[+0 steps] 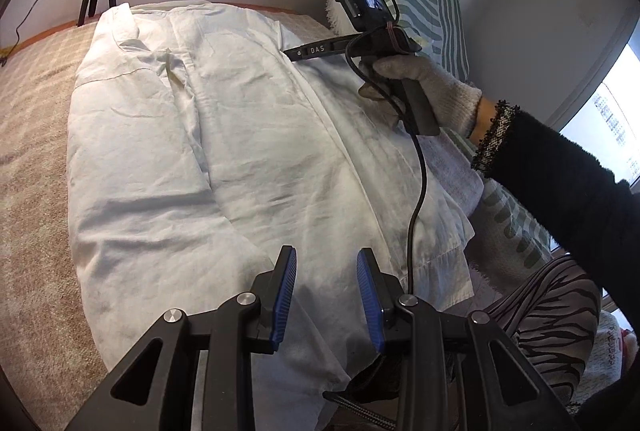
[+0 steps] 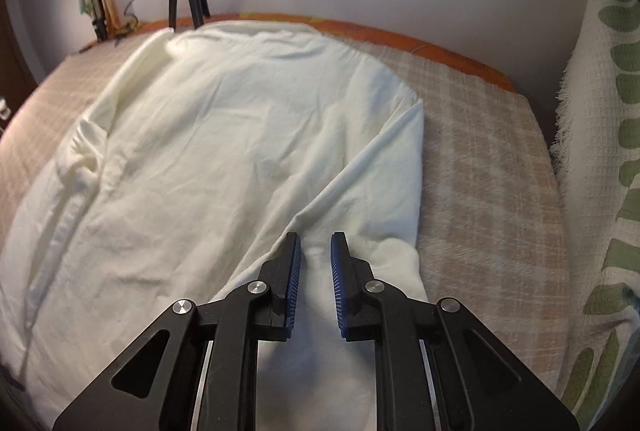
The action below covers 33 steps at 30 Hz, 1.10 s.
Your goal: Fold small clothes
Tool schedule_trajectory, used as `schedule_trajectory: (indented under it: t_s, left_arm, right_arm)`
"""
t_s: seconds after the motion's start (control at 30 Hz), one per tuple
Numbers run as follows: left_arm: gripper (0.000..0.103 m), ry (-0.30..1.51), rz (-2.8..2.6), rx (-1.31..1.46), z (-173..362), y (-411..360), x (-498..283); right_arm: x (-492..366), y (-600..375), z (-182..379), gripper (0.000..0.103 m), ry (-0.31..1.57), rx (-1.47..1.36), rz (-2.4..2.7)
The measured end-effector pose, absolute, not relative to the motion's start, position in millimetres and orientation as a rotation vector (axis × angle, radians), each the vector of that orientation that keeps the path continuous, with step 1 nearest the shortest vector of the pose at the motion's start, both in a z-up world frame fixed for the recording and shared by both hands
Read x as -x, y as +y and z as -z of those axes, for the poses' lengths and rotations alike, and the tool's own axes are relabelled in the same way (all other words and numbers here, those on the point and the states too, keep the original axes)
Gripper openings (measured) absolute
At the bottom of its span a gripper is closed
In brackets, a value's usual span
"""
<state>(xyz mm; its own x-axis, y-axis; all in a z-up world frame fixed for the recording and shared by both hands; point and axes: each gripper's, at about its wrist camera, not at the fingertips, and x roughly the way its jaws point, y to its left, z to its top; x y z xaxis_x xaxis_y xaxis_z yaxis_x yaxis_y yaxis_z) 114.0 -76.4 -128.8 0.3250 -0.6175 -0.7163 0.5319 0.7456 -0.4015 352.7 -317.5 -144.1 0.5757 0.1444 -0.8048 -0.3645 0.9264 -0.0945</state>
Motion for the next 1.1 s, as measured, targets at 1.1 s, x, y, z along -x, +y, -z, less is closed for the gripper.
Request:
schedule_trajectory:
  t_s: [1.1]
  left_arm:
    - [0.070,0.689,0.895,-0.279,137,-264,-18]
  right_arm:
    - [-67,-466,12,0.048,0.628,-0.328,-0.268]
